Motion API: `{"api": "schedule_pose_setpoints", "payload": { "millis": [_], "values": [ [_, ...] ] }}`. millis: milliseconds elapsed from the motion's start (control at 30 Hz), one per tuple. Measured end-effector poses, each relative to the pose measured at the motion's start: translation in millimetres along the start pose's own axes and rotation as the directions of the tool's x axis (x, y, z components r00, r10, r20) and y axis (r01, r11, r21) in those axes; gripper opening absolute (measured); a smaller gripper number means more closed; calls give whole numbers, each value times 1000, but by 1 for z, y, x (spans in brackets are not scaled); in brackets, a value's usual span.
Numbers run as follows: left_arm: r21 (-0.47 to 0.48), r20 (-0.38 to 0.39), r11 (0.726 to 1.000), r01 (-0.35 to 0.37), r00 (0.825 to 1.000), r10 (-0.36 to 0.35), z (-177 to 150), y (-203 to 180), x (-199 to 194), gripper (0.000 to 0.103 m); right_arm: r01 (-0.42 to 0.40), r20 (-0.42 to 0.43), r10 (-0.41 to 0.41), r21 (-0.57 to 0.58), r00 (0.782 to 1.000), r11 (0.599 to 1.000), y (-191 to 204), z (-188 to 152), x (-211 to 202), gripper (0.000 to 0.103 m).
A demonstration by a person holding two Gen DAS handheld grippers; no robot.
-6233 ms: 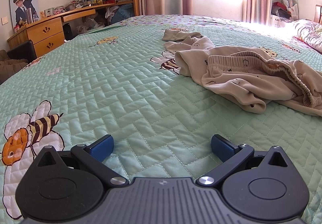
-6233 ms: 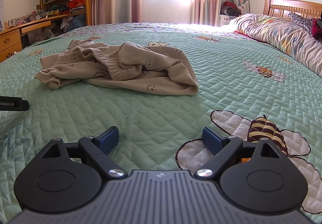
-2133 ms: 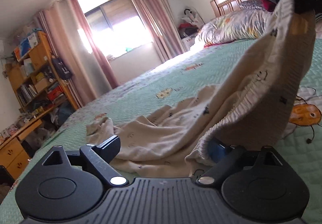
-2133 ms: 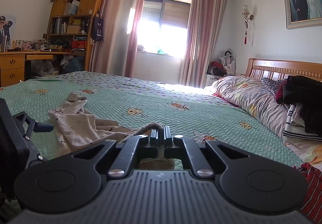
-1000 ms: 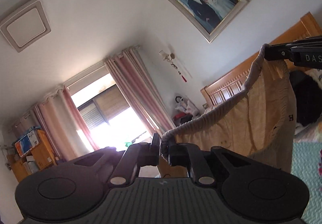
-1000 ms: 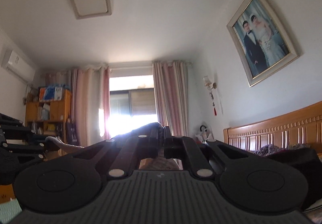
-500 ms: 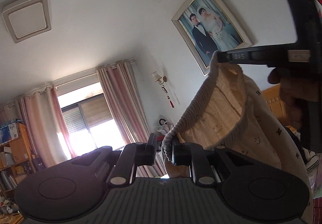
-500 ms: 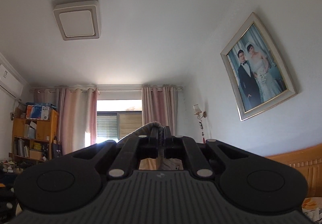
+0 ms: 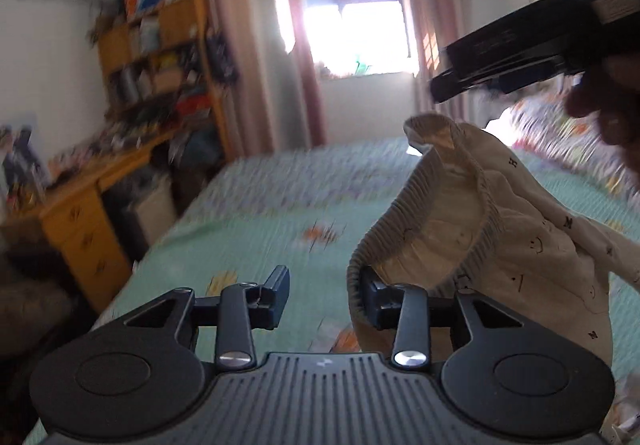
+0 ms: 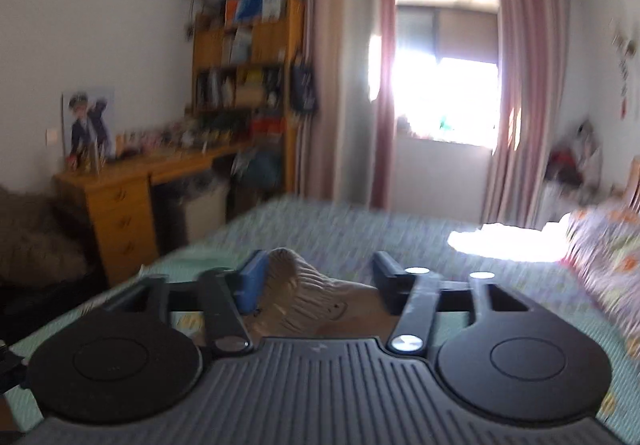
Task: Fold clothes
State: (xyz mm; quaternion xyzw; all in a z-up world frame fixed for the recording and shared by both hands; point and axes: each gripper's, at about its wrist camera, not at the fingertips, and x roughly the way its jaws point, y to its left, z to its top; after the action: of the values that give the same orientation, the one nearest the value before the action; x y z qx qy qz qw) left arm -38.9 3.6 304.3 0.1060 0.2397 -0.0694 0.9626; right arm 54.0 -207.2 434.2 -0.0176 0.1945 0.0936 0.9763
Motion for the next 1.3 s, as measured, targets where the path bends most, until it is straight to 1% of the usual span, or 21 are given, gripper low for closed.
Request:
{"api": "schedule_pose_setpoints", "payload": {
  "millis": [33, 67, 133, 167, 200, 300, 333, 400, 500, 533, 600, 700, 767, 867, 900, 933, 1000, 1033, 1100, 1233, 1300],
  "values": [
    [-8, -61, 1000, -16, 998, 15, -31, 20, 18, 49, -28, -91, 27, -11, 995, 1000, 20, -29, 28, 80],
    [-15, -123, 999, -32, 992, 30, -62, 41, 36, 49, -57, -176, 51, -26, 983, 998, 37, -58, 51, 80],
    [-25, -238, 998, -66, 970, 58, -123, 81, 71, 49, -92, -290, 81, -23, 954, 996, 63, -118, 78, 79],
    [-23, -253, 996, -86, 964, 77, -144, 94, 74, 49, -109, -317, 102, -6, 943, 994, 67, -143, 83, 79],
    [-18, -253, 994, -109, 962, 101, -161, 106, 73, 53, -126, -344, 124, 16, 931, 992, 70, -165, 87, 79],
    [-68, -227, 991, -115, 969, 97, -193, 130, 60, 56, -167, -450, 219, 153, 866, 974, 62, -216, 87, 78],
    [-91, -203, 990, -108, 975, 88, -195, 132, 50, 58, -156, -439, 232, 203, 868, 967, 50, -228, 76, 78],
    [-112, -153, 989, -94, 985, 76, -194, 130, 33, 67, -137, -349, 253, 324, 902, 936, 17, -251, 38, 79],
    [-118, -80, 991, -59, 996, 50, -193, 114, 7, 74, -117, -218, 247, 481, 944, 869, -38, -291, -33, 79],
    [-118, -60, 992, -41, 998, 34, -191, 106, 3, 76, -86, -198, 214, 509, 957, 856, -55, -305, -58, 79],
    [-116, -21, 993, -6, 1000, 3, -189, 88, -5, 82, 20, -186, 103, 562, 977, 827, -89, -336, -114, 79],
    [-92, 30, 995, 43, 999, -40, -189, 54, -19, 87, 141, -189, -21, 654, 982, 743, -128, -391, -184, 79],
    [-75, 49, 995, 71, 997, -67, -191, 30, -26, 91, 188, -187, -72, 734, 980, 653, -156, -432, -217, 79],
    [-56, 59, 992, 118, 992, -114, -193, -2, -32, 91, 253, -198, -161, 819, 967, 515, -187, -478, -252, 79],
    [-48, 63, 990, 133, 990, -130, -194, -12, -35, 91, 263, -197, -184, 839, 963, 476, -194, -490, -259, 79],
    [-34, 65, 989, 144, 988, -141, -194, -21, -37, 91, 261, -189, -198, 854, 962, 451, -199, -500, -264, 79],
    [-4, 69, 989, 151, 986, -150, -194, -37, -39, 93, 243, -167, -210, 875, 963, 418, -206, -513, -270, 79],
    [11, 71, 988, 155, 985, -155, -194, -45, -40, 94, 230, -155, -207, 881, 966, 414, -206, -516, -270, 79],
    [42, 72, 987, 157, 985, -160, -195, -60, -42, 102, 211, -141, -195, 887, 971, 411, -207, -519, -262, 79],
    [90, 60, 984, 153, 985, -159, -198, -83, -46, 102, 188, -127, -171, 889, 977, 417, -210, -520, -241, 79],
    [104, 52, 981, 163, 984, -169, -201, -93, -48, 102, 199, -138, -175, 894, 975, 401, -215, -521, -227, 79]
  ]
}}
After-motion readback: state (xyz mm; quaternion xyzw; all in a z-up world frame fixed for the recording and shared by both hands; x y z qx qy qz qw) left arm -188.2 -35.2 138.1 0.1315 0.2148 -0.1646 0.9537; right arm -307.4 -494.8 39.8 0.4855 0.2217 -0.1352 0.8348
